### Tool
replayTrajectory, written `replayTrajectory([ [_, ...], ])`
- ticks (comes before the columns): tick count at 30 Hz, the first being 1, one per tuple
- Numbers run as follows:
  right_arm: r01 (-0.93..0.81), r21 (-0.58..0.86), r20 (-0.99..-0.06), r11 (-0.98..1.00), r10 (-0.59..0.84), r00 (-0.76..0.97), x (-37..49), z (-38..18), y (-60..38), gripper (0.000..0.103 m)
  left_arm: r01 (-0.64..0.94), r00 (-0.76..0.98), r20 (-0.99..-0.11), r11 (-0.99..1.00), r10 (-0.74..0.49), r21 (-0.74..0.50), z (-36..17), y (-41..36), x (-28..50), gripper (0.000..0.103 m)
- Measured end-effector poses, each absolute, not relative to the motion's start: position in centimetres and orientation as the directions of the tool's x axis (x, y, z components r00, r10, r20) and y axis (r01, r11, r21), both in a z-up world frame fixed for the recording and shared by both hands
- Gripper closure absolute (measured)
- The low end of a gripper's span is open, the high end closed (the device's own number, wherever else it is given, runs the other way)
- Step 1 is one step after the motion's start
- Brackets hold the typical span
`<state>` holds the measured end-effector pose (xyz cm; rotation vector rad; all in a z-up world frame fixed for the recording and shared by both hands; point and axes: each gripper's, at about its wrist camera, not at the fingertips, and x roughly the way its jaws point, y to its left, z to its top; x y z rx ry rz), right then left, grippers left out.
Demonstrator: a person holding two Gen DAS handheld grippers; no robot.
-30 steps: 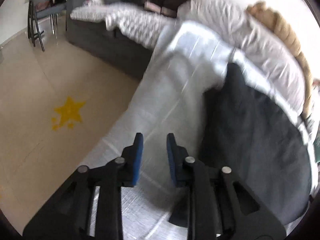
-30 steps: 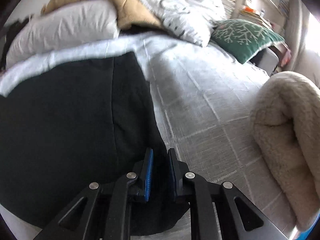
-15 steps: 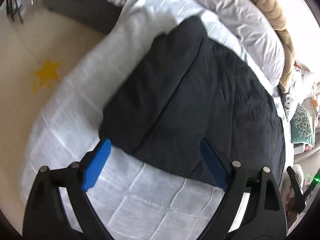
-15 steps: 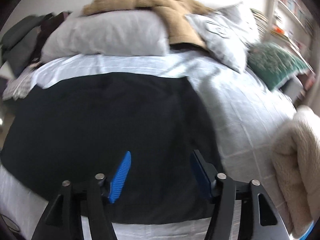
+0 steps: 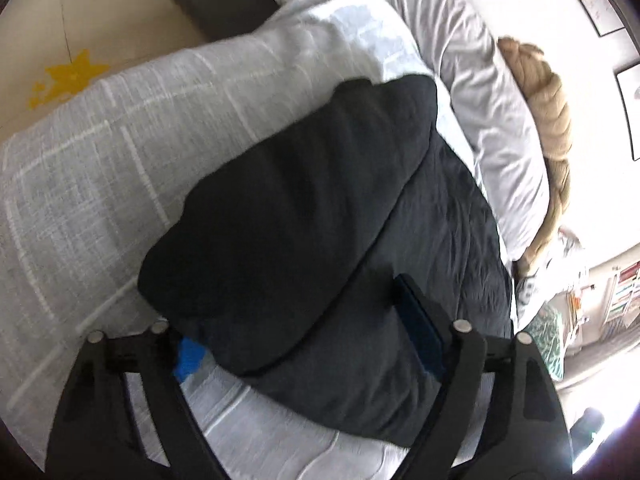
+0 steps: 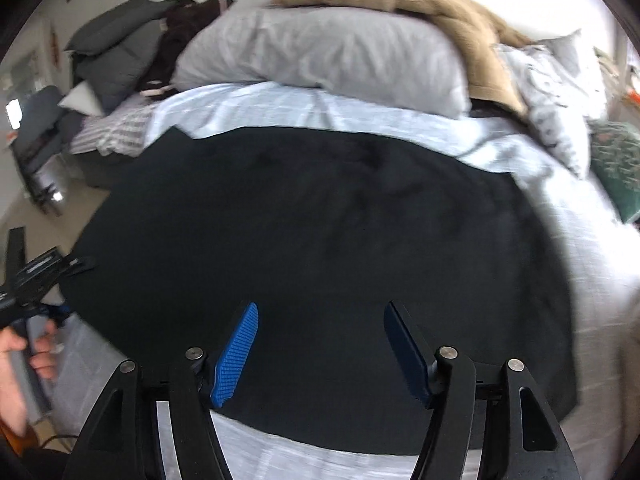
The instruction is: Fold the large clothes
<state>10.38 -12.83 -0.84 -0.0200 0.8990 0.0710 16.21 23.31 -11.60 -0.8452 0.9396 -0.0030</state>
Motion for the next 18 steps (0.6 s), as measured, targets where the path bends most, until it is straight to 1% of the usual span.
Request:
replayTrajectory([
  [1,-0.106,0.011,-0.779,0.994,0.075,0.623,10.4,-1.2,-12.0,0.053,-0.347,0.628,-0.699,0.682,-0.34,-0.644,-11.6,23.4,16.2,0.03],
  [2,-0.129,0.004,-0.778,0.992,0.084,0.622,10.5,-1.5,-11.6,0.059,-0.349,0.639,-0.693,0.676,-0.335,-0.649,-11.6,23.6,16.0,0.034],
  [3,-0.152,-0.002,-0.782,0.988,0.093,0.616,10.7,-1.9,-10.9,0.064,-0.347,0.65,-0.684,0.672,-0.33,-0.654,-11.6,23.6,16.0,0.041],
  [4,-0.169,0.0,-0.791,0.986,0.103,0.604,10.9,-2.5,-10.5,0.073,-0.342,0.66,-0.678,0.673,-0.325,-0.656,-11.6,23.9,15.8,0.048],
  [5,-0.179,0.003,-0.802,0.984,0.109,0.588,11.0,-2.9,-10.2,0.08,-0.333,0.672,-0.669,0.677,-0.317,-0.656,-11.3,23.8,15.7,0.052],
  [6,-0.189,0.007,-0.813,0.982,0.116,0.571,11.1,-3.5,-10.0,0.082,-0.317,0.693,-0.653,0.685,-0.304,-0.656,-10.8,23.7,15.3,0.059],
  [7,-0.2,0.005,-0.82,0.98,0.118,0.56,11.1,-4.0,-9.7,0.084,-0.303,0.707,-0.642,0.695,-0.295,-0.652,-10.2,24.0,15.0,0.064],
  [9,-0.219,-0.013,-0.833,0.976,0.111,0.542,11.2,-4.8,-9.2,0.086,-0.256,0.743,-0.61,0.726,-0.275,-0.638,-8.7,23.6,14.4,0.069],
  [13,-0.246,-0.005,-0.845,0.969,0.127,0.52,11.3,-5.8,-9.4,0.086,-0.104,0.817,-0.497,0.773,-0.293,-0.626,-3.8,21.6,13.8,0.073],
  [18,-0.233,0.054,-0.852,0.971,0.166,0.496,11.4,-6.2,-10.1,0.086,0.116,0.836,-0.37,0.789,-0.406,-0.603,1.9,17.3,13.6,0.075],
])
